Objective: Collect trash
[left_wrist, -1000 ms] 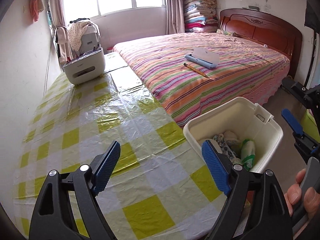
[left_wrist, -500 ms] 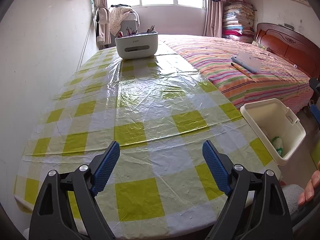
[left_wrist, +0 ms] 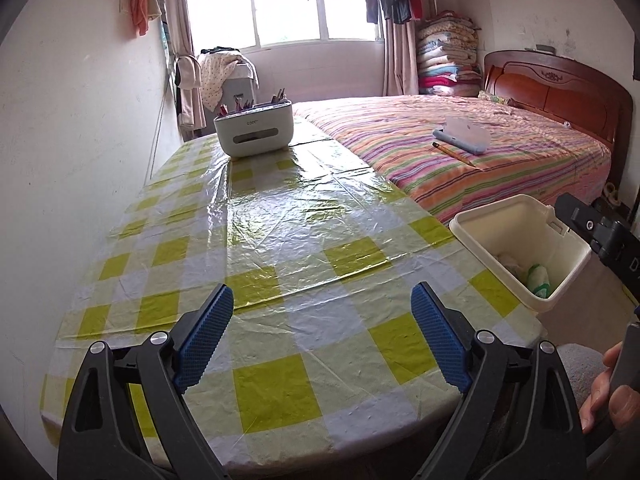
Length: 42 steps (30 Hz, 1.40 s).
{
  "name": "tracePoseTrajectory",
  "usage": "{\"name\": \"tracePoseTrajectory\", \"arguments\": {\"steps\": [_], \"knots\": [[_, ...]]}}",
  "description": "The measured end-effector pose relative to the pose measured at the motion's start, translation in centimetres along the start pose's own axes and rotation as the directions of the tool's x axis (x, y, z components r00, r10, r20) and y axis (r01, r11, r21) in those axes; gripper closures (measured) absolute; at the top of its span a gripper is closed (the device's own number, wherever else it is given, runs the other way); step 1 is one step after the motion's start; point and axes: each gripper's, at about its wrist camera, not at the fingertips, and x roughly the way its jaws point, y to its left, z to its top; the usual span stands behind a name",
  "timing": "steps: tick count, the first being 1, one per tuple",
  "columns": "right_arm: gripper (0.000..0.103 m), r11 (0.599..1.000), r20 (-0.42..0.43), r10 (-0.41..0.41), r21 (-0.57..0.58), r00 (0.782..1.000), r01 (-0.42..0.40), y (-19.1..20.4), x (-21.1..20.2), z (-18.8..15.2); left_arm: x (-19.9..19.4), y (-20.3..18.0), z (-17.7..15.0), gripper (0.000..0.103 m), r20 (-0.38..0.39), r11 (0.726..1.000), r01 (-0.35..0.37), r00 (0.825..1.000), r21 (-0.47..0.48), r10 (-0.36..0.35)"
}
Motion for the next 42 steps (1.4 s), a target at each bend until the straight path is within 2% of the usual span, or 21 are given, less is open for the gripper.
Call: {"name": "tracePoseTrajectory", "arguments": {"steps": [13,22,42], "knots": [[0.022,0.995,-0.019,-0.026,-0.092,0.999,0.025,2.0,-0.4,-2.0,-0.9,2.7,-0.2,0.011,0.010,0.996,0.020,1.000,-0.092,-0.019],[0.019,0.990,-0.013,-0.018,-0.137,1.000,0.016,3.4,-0.3,-2.4,-0.7,2.7,-0.4,0.011,-0.001,0.996,0.017,1.000,-0.091,-0.017],[0.019,0.991,-0.017,-0.007,-0.135,1.000,0.005,3.3,-0.1,-2.4,-0.5,2.2,-0.6,0.011,-0.006,0.997,0.005,1.000,-0.071,-0.005]]}}
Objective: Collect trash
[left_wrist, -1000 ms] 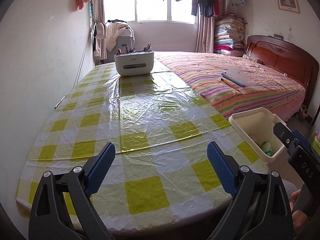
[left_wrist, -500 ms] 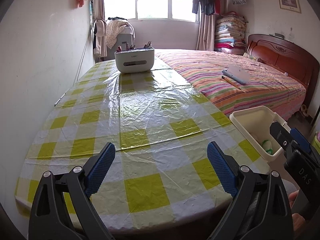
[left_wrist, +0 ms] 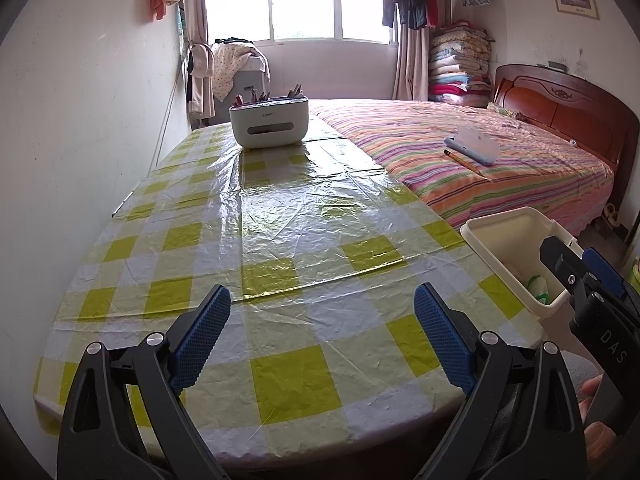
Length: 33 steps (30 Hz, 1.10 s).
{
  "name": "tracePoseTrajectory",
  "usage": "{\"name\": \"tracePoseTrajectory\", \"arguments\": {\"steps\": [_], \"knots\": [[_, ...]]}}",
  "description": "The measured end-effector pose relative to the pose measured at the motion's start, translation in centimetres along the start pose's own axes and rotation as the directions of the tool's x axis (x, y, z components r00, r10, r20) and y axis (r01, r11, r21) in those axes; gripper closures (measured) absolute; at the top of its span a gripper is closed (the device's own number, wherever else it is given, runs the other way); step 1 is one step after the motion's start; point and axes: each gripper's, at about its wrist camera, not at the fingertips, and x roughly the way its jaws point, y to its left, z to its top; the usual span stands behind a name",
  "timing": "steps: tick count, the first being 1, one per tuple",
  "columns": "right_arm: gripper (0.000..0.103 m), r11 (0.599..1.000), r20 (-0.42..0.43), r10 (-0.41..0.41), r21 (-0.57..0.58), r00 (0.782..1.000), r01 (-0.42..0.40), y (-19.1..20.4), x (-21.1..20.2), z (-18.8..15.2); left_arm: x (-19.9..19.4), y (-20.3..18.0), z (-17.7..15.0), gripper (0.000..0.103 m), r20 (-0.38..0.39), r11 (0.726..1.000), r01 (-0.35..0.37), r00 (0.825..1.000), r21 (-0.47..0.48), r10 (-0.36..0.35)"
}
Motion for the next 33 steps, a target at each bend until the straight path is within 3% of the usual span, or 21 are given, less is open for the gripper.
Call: {"name": "tracePoseTrajectory", "arguments": {"steps": [33], "knots": [[0.019,1.000,0.002,0.000,-0.001,1.000,0.000,0.15,-0.02,-0.08,0.26,-0.85,-0.47,0.011,-0.007,0.998,-0.024,1.000,0.050,0.025]]}}
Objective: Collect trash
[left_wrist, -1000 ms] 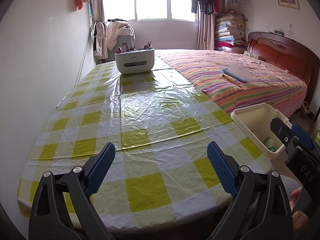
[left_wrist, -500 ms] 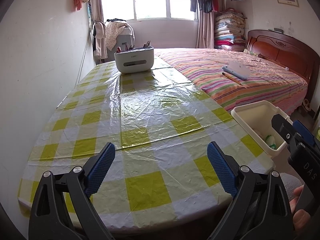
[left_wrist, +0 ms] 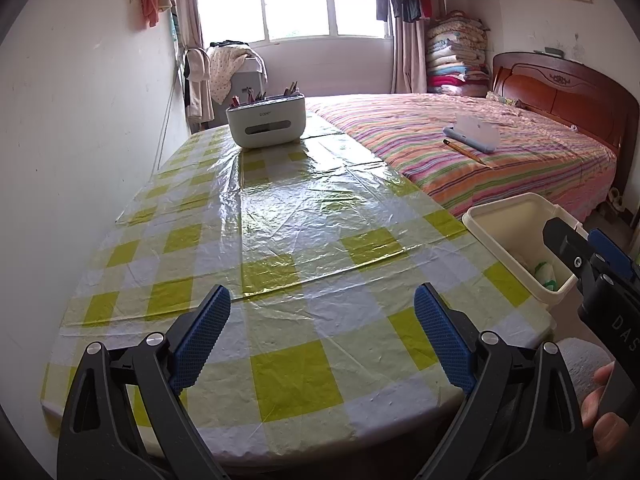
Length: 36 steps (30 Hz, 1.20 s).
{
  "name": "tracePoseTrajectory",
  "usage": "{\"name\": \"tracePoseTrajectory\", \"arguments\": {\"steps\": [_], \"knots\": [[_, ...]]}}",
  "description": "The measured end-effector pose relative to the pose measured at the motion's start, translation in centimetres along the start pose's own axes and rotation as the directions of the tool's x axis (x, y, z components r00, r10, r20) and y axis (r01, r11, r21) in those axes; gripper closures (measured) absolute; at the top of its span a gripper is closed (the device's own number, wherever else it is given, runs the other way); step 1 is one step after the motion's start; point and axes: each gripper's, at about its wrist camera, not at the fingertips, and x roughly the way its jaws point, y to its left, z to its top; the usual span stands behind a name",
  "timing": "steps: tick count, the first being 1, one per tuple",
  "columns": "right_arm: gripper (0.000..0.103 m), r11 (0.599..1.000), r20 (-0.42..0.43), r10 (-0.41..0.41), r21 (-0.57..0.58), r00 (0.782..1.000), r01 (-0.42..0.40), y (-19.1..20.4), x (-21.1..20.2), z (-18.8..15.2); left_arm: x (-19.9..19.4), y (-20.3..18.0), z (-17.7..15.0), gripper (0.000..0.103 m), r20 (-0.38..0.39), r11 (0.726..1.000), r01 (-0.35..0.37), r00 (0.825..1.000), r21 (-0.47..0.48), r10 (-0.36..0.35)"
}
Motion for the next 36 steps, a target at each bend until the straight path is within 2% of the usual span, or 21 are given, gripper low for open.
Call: {"name": "tracePoseTrajectory", "arguments": {"steps": [8,18,19,36], "knots": [[0.019,1.000,0.000,0.000,0.000,1.000,0.000,0.0,0.0,0.0,0.0,-0.4,-0.1,0.011,0.002,1.000,-0.011,1.000,0.026,0.011],[0.019,1.000,0.001,0.000,0.001,1.000,0.000,0.0,0.0,0.0,0.1,-0.9,0.1,0.011,0.011,0.992,-0.082,0.997,0.099,0.082],[0.019,1.000,0.000,0.000,0.001,1.000,0.000,0.0,0.0,0.0,0.0,-0.9,0.1,0.008,0.013,0.991,-0.085,0.996,0.105,0.084],[0.019,1.000,0.001,0.000,0.000,1.000,0.000,0.0,0.1,-0.1,0.1,-1.2,0.0,0.007,0.006,0.988,-0.074,0.997,0.132,0.074]]}}
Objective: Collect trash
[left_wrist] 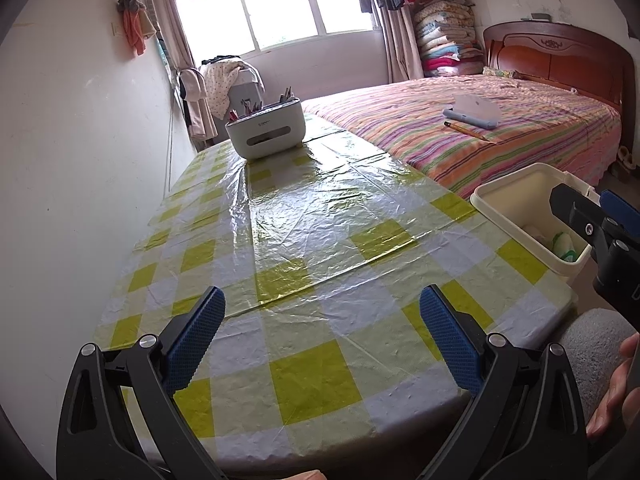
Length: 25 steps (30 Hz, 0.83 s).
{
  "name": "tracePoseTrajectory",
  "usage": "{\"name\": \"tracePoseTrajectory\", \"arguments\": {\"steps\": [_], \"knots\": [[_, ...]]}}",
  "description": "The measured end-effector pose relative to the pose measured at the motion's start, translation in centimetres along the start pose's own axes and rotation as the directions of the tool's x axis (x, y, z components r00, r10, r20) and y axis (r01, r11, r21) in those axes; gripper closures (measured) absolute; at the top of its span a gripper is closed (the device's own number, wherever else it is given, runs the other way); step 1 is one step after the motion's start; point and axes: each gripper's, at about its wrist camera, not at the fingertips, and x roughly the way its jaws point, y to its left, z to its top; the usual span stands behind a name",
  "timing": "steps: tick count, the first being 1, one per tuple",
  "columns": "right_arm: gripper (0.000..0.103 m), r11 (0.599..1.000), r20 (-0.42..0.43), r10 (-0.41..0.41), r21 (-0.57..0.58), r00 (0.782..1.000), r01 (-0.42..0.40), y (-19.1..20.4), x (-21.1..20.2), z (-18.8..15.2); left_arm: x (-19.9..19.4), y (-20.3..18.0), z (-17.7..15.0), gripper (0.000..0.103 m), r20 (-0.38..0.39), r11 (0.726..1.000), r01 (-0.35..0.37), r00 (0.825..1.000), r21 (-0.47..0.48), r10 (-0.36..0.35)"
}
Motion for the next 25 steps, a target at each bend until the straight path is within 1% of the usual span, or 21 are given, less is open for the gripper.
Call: {"name": "tracePoseTrajectory", "arguments": {"steps": [3,5,9,13,17,20,25], "knots": [[0.019,1.000,0.000,0.000,0.000,1.000,0.000,0.0,0.0,0.0,-0.2,0.0,0.0,0.007,0.007,1.000,-0.003,1.000,0.004,0.003],[0.019,1.000,0.000,0.000,0.000,1.000,0.000,0.0,0.0,0.0,-0.3,0.0,0.0,0.007,0.013,1.000,0.013,1.000,0.004,-0.013],[0.019,1.000,0.000,0.000,0.000,1.000,0.000,0.0,0.0,0.0,-1.0,0.4,0.0,0.007,0.052,0.999,0.036,0.998,-0.020,-0.035],[0.019,1.000,0.000,0.000,0.000,1.000,0.000,-0.1,0.0,-0.1,-1.6,0.7,0.0,0.007,0.094,0.999,0.001,0.996,-0.036,0.003],[0.019,1.000,0.000,0.000,0.001,1.000,0.000,-0.1,0.0,-0.1,-1.4,0.5,0.1,0.007,0.085,1.000,-0.019,0.996,-0.025,0.021],[0.019,1.000,0.001,-0.001,-0.001,1.000,0.001,-0.1,0.0,-0.1,-1.0,0.5,0.2,0.007,0.055,1.000,-0.003,0.998,-0.023,0.004],[0.019,1.000,0.001,0.001,0.001,1.000,-0.001,-0.1,0.0,0.0,-0.8,0.7,0.1,0.007,0.041,0.999,0.008,0.999,-0.033,-0.006]]}}
